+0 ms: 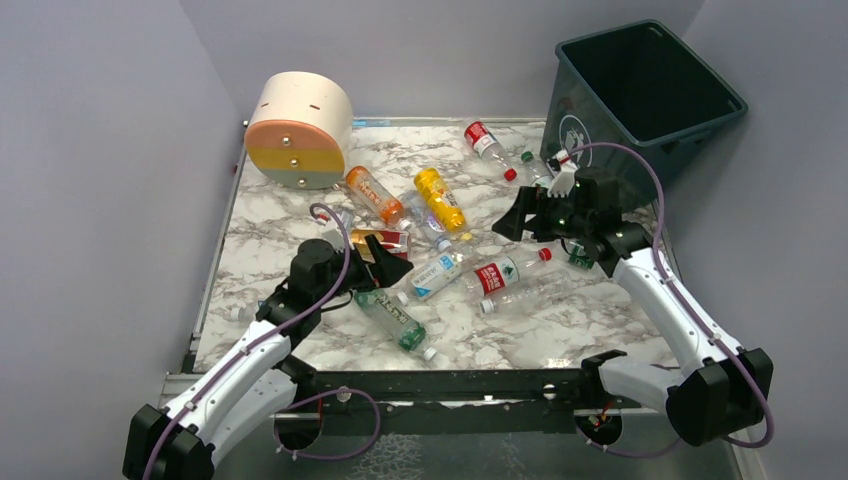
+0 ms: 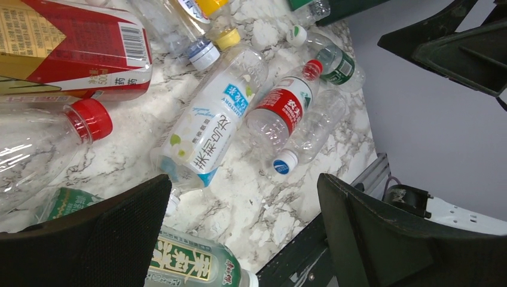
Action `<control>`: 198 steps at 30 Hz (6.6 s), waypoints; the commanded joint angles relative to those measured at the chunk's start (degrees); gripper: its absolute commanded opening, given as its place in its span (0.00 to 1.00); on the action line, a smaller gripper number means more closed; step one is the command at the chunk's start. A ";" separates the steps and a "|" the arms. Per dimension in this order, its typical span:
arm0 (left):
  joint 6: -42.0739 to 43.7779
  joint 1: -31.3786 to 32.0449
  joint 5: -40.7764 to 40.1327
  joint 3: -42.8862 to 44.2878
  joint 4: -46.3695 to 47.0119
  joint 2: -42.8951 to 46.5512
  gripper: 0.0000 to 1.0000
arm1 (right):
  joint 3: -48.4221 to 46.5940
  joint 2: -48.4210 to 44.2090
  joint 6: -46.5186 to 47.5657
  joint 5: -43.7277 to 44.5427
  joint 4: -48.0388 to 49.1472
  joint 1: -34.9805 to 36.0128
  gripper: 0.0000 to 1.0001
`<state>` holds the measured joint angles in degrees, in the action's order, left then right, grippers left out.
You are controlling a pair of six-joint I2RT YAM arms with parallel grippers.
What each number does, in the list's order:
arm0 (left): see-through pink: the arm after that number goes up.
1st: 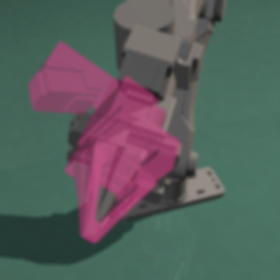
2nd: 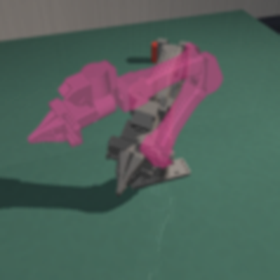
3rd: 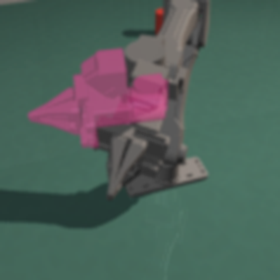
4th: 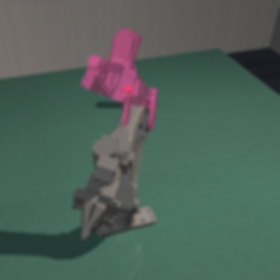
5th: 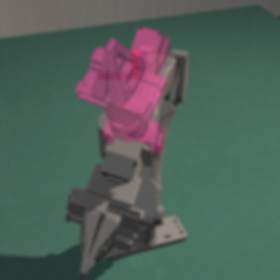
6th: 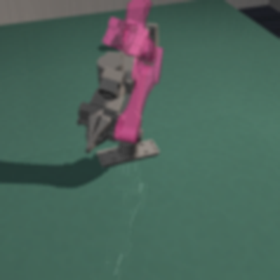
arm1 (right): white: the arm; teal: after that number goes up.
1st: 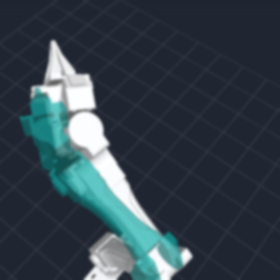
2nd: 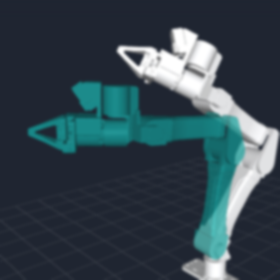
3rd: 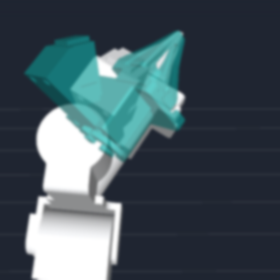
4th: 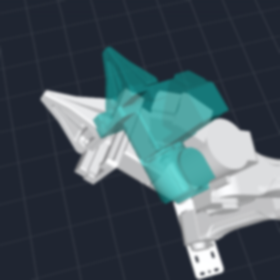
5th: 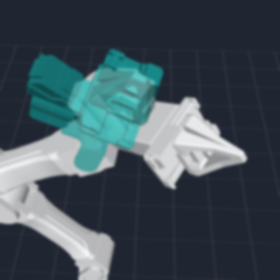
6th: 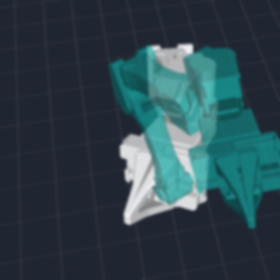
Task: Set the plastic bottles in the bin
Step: Pick up the plastic bottle at the center of the board.
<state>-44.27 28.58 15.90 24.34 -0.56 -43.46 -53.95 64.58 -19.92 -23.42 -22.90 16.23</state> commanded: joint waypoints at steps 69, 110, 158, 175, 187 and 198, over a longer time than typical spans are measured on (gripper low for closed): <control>5.97 0.25 4.32 6.77 4.34 -13.34 0.99 | -35.74 53.20 15.82 57.24 -7.78 0.38 0.87; 7.31 0.25 3.73 8.09 0.64 -10.22 0.99 | -31.24 46.02 12.69 52.16 -8.61 1.22 0.58; 6.36 0.16 2.02 8.71 -2.15 -9.59 0.99 | -13.45 15.83 7.08 23.38 -7.27 14.01 0.58; 4.91 0.34 7.17 6.89 4.41 -12.24 0.99 | -14.97 13.60 7.20 20.01 -8.14 14.09 0.59; 4.55 1.22 6.92 5.95 6.41 -13.75 0.99 | -22.92 11.46 6.71 18.46 -10.34 14.09 0.59; 5.00 1.22 6.36 5.44 5.78 -13.62 0.99 | -37.68 16.83 8.49 26.44 -11.65 14.09 0.60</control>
<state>-39.79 29.50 21.63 30.22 3.81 -57.39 -85.86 78.85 -12.40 -1.98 -34.09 29.95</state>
